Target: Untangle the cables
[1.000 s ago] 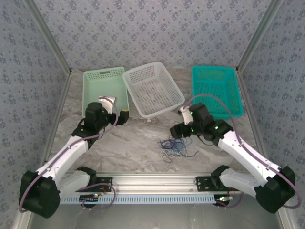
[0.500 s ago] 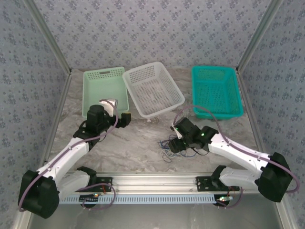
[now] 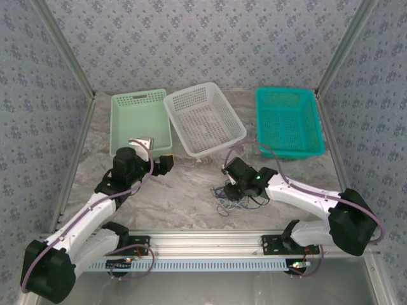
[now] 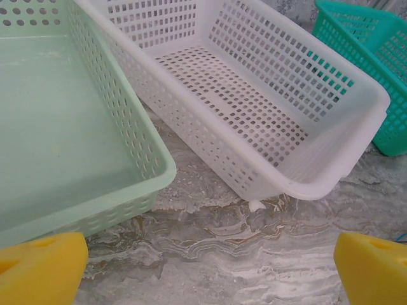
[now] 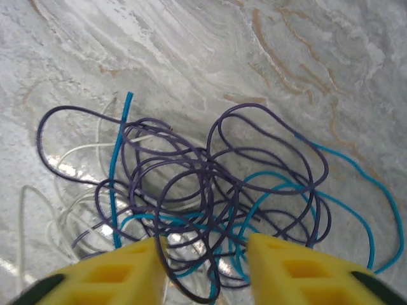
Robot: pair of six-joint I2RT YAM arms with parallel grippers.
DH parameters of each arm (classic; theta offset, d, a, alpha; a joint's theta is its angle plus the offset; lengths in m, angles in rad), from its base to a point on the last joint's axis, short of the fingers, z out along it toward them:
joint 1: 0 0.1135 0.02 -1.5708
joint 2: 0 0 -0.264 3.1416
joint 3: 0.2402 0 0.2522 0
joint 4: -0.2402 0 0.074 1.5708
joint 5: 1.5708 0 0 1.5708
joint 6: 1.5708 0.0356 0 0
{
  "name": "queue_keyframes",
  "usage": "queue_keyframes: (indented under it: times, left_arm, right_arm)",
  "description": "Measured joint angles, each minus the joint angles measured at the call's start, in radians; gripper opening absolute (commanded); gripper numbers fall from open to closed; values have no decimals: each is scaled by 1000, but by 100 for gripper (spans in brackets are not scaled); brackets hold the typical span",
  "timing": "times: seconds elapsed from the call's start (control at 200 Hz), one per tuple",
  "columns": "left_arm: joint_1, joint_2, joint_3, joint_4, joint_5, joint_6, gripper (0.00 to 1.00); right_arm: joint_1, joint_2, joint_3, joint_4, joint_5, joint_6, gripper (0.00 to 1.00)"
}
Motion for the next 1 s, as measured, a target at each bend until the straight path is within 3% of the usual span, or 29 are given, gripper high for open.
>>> queue_keyframes:
  times: [0.105,0.205,0.44,0.685,0.999]
  left_arm:
    - [0,0,0,1,0,0,99]
    - [-5,2,0,2,1,0,99]
    - [-89,51,0,34,7,7,99]
    - [-230,114,39,97,3,54,99]
    - [-314,235,180,204,-26,107,99]
  right_arm:
    - [0,5,-3,19,23,0,8]
    - [0,-52,-6,29,28,-1,3]
    - [-23,-265,65,32,-6,-19,5]
    - [-68,-241,230,29,-103,-80,5]
    - [-186,-225,306,42,-261,-138,9]
